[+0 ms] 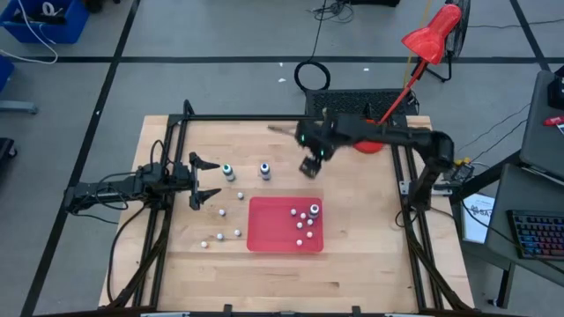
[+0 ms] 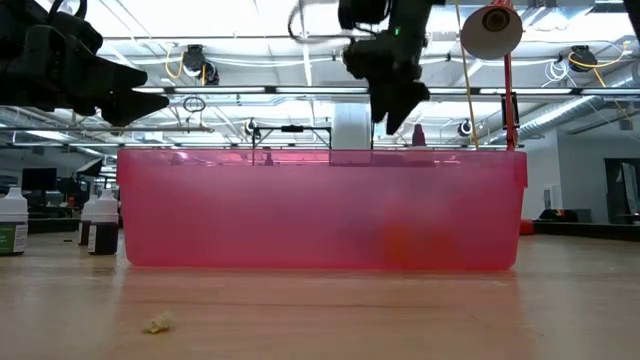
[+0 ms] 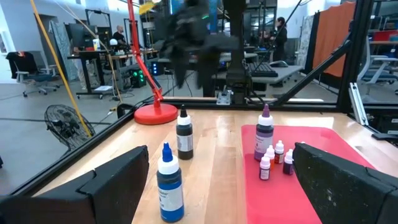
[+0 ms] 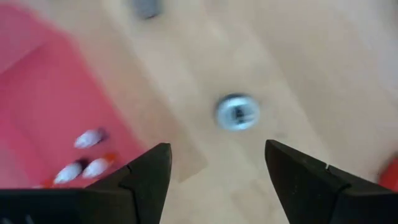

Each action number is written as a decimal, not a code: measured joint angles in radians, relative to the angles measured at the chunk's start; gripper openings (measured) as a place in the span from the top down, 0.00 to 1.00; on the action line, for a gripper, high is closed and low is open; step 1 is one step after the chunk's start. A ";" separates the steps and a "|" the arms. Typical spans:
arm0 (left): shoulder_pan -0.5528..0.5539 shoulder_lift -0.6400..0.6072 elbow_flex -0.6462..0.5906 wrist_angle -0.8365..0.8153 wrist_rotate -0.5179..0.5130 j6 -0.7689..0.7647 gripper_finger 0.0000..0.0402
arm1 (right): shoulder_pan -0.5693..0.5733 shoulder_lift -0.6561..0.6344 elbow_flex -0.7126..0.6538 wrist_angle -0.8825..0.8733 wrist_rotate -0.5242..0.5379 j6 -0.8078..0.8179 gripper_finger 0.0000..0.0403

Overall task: Pick & Place food coloring
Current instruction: Put the large black food coloring bottle into the pink bin

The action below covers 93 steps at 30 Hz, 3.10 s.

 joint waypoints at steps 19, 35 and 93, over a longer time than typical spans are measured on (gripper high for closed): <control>0.000 0.000 0.000 0.000 -0.001 0.000 0.02 | -0.058 0.189 0.000 -0.007 -0.044 -0.148 0.39; 0.000 0.000 0.000 0.000 0.000 0.000 0.02 | -0.058 0.271 0.000 0.027 -0.027 -0.160 0.49; 0.000 0.000 0.000 0.000 0.000 0.000 0.02 | 0.616 0.154 -0.029 -0.006 -0.111 0.047 0.66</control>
